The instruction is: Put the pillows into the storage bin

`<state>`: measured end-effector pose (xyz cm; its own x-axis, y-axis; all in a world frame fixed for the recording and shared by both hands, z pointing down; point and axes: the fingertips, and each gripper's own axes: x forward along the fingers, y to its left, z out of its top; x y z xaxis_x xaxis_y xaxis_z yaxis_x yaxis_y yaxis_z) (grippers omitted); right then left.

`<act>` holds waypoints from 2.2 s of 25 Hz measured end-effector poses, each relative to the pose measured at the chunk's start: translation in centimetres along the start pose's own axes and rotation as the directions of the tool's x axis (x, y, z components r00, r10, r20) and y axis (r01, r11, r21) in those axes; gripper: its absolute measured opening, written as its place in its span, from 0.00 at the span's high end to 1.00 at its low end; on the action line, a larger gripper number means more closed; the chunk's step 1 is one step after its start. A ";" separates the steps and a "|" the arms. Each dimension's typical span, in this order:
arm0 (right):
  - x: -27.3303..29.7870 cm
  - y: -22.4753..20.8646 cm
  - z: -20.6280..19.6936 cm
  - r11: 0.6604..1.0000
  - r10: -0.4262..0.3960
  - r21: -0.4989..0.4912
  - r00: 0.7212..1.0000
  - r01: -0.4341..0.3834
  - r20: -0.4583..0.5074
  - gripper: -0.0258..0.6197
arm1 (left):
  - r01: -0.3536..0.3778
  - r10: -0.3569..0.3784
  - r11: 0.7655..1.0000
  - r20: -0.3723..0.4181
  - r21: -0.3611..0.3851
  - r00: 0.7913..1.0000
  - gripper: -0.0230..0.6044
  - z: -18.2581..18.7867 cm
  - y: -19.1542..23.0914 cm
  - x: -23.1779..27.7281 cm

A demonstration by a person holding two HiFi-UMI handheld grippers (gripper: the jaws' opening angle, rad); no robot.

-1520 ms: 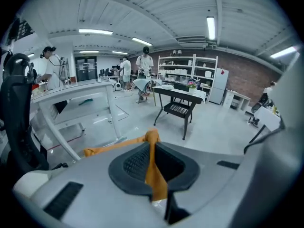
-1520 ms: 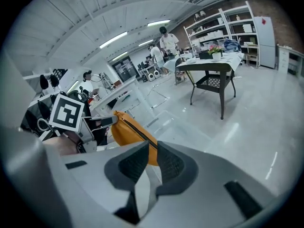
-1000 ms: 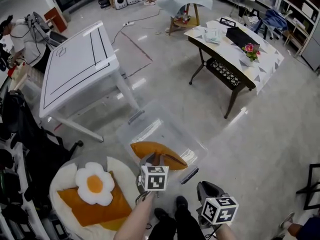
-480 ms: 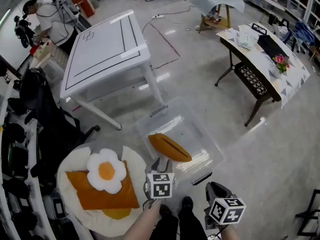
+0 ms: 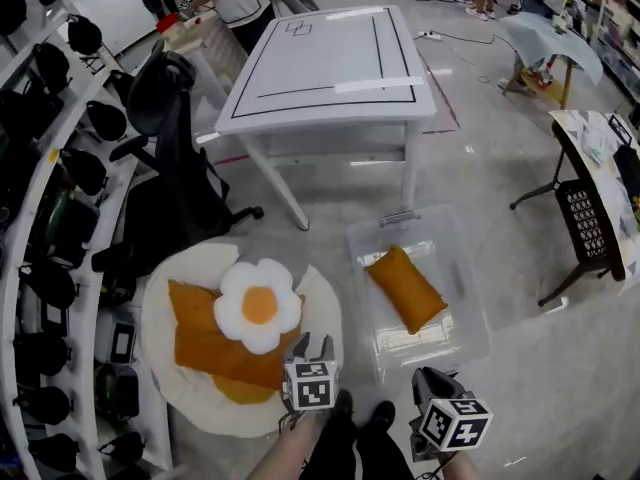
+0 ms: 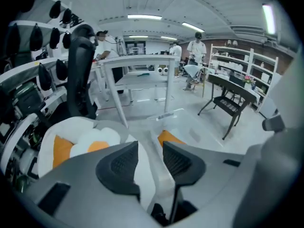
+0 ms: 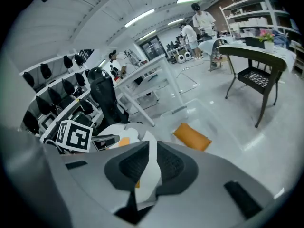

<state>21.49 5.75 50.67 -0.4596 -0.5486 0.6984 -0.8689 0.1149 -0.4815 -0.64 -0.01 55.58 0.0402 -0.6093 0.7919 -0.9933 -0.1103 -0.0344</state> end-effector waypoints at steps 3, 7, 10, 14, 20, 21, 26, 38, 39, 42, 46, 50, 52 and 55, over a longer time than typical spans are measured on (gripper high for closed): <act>2.9 3.5 -0.7 0.997 0.048 -0.059 0.997 -0.051 -0.057 0.88 | -0.062 0.061 0.995 -0.010 -0.077 0.998 0.74 -2.1 4.6 -0.6; 6.7 8.0 -1.7 0.984 0.096 -0.136 0.987 -0.113 -0.131 0.88 | -0.136 0.130 0.980 -0.047 -0.145 0.990 0.74 -5.6 10.6 -0.9; 9.8 11.4 -2.4 0.969 0.121 -0.190 0.976 -0.156 -0.181 0.88 | -0.170 0.163 0.962 -0.052 -0.215 0.985 0.74 -7.4 14.8 -1.0; 13.7 16.3 -4.1 0.943 0.151 -0.253 0.956 -0.216 -0.253 0.88 | -0.209 0.196 0.932 -0.076 -0.297 0.978 0.74 -10.1 19.9 -1.0; 19.3 21.7 -7.0 0.897 0.168 -0.331 0.919 -0.293 -0.358 0.88 | -0.225 0.197 0.878 -0.109 -0.422 0.974 0.73 -14.0 25.0 0.6; 20.2 22.4 -7.3 0.891 0.167 -0.341 0.914 -0.300 -0.370 0.88 | -0.223 0.194 0.868 -0.109 -0.444 0.975 0.73 -14.3 25.7 1.0; 24.4 23.9 -8.9 0.876 0.158 -0.356 0.891 -0.326 -0.426 0.88 | -0.201 0.171 0.818 -0.106 -0.538 0.980 0.72 -15.8 28.2 3.8; 33.9 25.3 -13.9 0.830 0.143 -0.404 0.847 -0.385 -0.513 0.89 | -0.185 0.111 0.768 -0.157 -0.613 0.981 0.63 -21.9 32.1 11.8; 34.5 25.4 -14.1 0.829 0.143 -0.405 0.845 -0.386 -0.515 0.89 | -0.180 0.104 0.765 -0.156 -0.619 0.982 0.62 -22.1 32.2 12.4; 35.9 25.5 -14.6 0.823 0.144 -0.407 0.839 -0.396 -0.524 0.89 | -0.161 0.081 0.752 -0.152 -0.640 0.985 0.60 -22.8 32.6 14.2; 37.0 25.0 -14.8 0.824 0.139 -0.407 0.837 -0.393 -0.529 0.89 | -0.142 0.054 0.731 -0.152 -0.668 0.987 0.59 -23.5 32.7 16.2; 37.6 24.3 -14.5 0.833 0.132 -0.403 0.845 -0.378 -0.519 0.89 | -0.127 0.029 0.730 -0.155 -0.671 0.987 0.59 -23.9 32.8 17.8; 37.6 24.0 -14.5 0.838 0.130 -0.399 0.847 -0.372 -0.516 0.89 | -0.122 0.016 0.743 -0.164 -0.658 0.986 0.59 -24.0 32.8 18.5; 37.2 23.5 -14.4 0.845 0.126 -0.392 0.847 -0.365 -0.516 0.89 | -0.112 -0.004 0.776 -0.183 -0.621 0.983 0.68 -23.7 32.5 19.3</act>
<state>-18.67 -0.05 73.00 -0.5941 -0.0232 0.8040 -0.6384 0.6218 -0.4538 -34.67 3.21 84.19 0.0239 -0.4545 0.8904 -0.8426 0.4701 0.2626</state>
